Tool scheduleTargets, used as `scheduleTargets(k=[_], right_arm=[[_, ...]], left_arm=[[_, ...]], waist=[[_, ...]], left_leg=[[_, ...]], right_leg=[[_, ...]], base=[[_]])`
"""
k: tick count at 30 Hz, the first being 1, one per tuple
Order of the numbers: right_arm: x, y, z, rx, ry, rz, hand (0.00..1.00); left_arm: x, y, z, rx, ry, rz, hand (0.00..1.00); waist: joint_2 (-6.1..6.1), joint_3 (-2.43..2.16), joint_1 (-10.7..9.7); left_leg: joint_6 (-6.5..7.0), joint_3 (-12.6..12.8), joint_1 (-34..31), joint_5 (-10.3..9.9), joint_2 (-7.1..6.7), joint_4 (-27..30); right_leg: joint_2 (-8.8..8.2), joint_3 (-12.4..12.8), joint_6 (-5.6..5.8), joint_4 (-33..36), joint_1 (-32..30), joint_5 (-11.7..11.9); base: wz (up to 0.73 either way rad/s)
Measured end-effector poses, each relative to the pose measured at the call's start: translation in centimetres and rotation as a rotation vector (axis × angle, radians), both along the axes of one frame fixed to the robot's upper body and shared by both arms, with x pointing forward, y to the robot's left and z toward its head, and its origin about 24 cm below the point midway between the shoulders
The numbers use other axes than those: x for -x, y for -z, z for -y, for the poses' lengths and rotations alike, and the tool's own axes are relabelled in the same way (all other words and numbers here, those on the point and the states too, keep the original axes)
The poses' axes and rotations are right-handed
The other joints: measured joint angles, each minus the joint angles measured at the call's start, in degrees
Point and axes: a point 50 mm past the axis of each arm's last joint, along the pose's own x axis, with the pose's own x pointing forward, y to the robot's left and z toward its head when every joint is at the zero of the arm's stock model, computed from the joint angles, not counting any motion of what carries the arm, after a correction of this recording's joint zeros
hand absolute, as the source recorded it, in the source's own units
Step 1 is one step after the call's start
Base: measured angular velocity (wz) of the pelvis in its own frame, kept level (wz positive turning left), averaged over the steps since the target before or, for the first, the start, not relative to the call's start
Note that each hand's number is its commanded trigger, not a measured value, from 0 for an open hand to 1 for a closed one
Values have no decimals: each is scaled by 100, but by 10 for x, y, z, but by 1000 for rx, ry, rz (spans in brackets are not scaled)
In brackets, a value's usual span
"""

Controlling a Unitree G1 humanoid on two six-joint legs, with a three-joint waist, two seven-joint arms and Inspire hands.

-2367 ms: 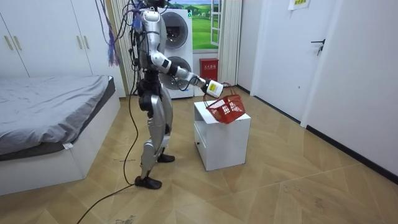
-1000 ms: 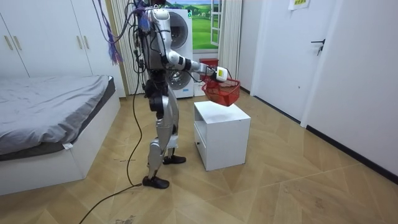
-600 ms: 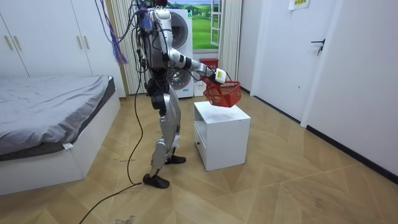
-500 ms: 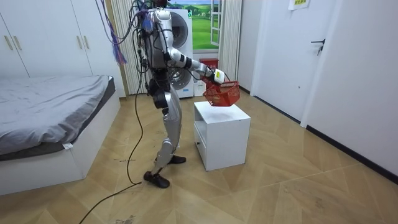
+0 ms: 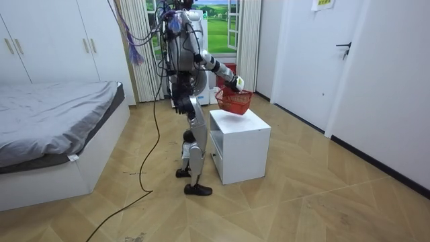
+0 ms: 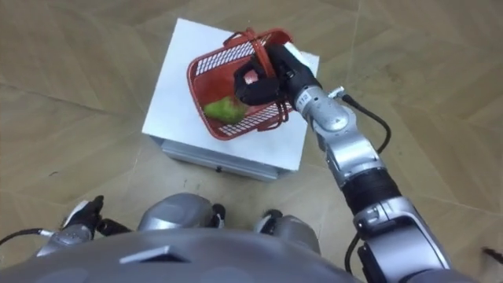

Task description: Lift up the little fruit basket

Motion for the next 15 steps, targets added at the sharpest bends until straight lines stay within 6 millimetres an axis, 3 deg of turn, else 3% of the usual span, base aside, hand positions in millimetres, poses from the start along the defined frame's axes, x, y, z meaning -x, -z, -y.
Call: scheduleTargets(k=[1, 3, 4, 5, 6, 10, 15], right_arm=[[0, 0, 0, 1, -5, 1, 100], [-1, -1, 1, 4, -5, 4, 100], [-1, -1, 1, 6, -7, 4, 65], [-1, 1, -1, 11, -15, -4, 42], [0, 4, 0, 17, -17, -20, 0], [7, 20, 3, 46, -8, -91, 0], [8, 33, 7, 82, 10, -151, 0]], left_arm=[[3, 0, 1, 2, -2, -7, 0], [8, 1, 0, 6, -7, -19, 0], [9, 1, 1, 7, -7, -19, 0], [10, 1, 1, 11, -7, -25, 0], [11, 1, 1, 12, -7, -27, 0], [11, 2, 2, 13, -3, -28, 0], [9, 2, 3, 14, 8, -31, 0]], waist=[[-22, -13, 2], [12, 13, -26], [11, 17, -12], [25, 29, -18], [26, 31, -26], [26, 39, -15], [55, 104, -12]], left_leg=[[-10, -5, 40, -6, 2, -31], [-35, -165, 72, -20, 12, -96], [-42, -184, 72, -24, 16, -104], [-52, -241, 87, -29, 23, -103], [-55, -267, 104, -31, 27, -103], [-56, -267, 125, -31, 33, -102], [-12, -263, 57, -73, 5, -78]], right_leg=[[6, -6, 5, -75, 74, -3], [54, -21, 19, -271, 217, -13], [67, -22, 21, -308, 236, -15], [86, -46, 21, -375, 304, -15], [94, -66, 24, -409, 350, -17], [86, -96, 35, -397, 395, -26], [50, -149, 46, -397, 383, -32]], base=[[21], [27], [25], [21], [22], [18], [8]])
